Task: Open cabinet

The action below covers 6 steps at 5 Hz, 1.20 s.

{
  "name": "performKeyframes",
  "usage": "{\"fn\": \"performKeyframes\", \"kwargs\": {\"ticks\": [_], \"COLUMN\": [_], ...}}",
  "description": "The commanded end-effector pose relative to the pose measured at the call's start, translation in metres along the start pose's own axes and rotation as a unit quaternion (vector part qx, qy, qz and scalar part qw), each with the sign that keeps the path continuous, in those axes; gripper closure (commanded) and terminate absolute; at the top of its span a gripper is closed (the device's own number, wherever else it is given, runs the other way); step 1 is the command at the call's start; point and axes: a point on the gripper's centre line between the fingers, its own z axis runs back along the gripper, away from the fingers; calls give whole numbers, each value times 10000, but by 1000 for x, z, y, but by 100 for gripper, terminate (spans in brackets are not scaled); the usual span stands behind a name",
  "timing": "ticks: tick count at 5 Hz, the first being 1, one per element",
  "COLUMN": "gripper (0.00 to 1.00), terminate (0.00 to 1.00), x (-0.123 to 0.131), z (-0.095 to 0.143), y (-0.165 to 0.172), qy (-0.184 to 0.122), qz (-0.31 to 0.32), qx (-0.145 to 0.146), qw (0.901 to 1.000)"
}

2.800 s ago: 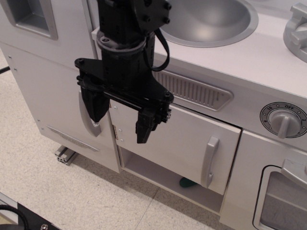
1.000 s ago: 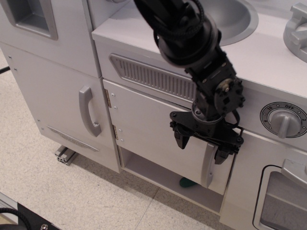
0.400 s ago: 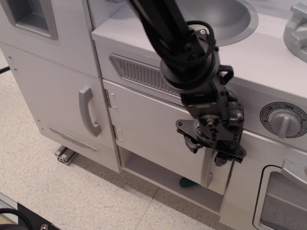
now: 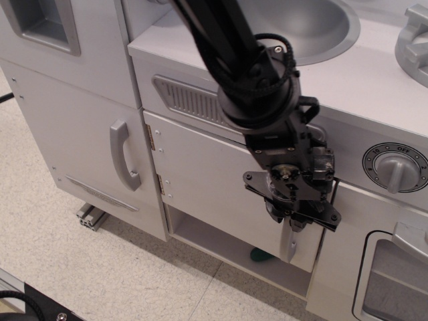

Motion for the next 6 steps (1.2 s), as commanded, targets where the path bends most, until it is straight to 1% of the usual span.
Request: {"fn": "performKeyframes", "kwargs": {"ticks": [1, 2, 3, 4, 5, 6], "gripper": [100, 100, 0, 0, 0, 0], "terminate": [0, 0, 0, 0, 0, 0], "x": [-21, -37, -43, -38, -27, -9], "z": [24, 34, 50, 75, 106, 122], "y": [15, 33, 51, 61, 63, 53], "qy": [65, 196, 395, 679, 790, 602], "qz": [-270, -389, -433, -606, -416, -189], "qx": [-129, -154, -54, -69, -132, -220], "qw": [9995, 9989, 9983, 9958, 9959, 9978]}}
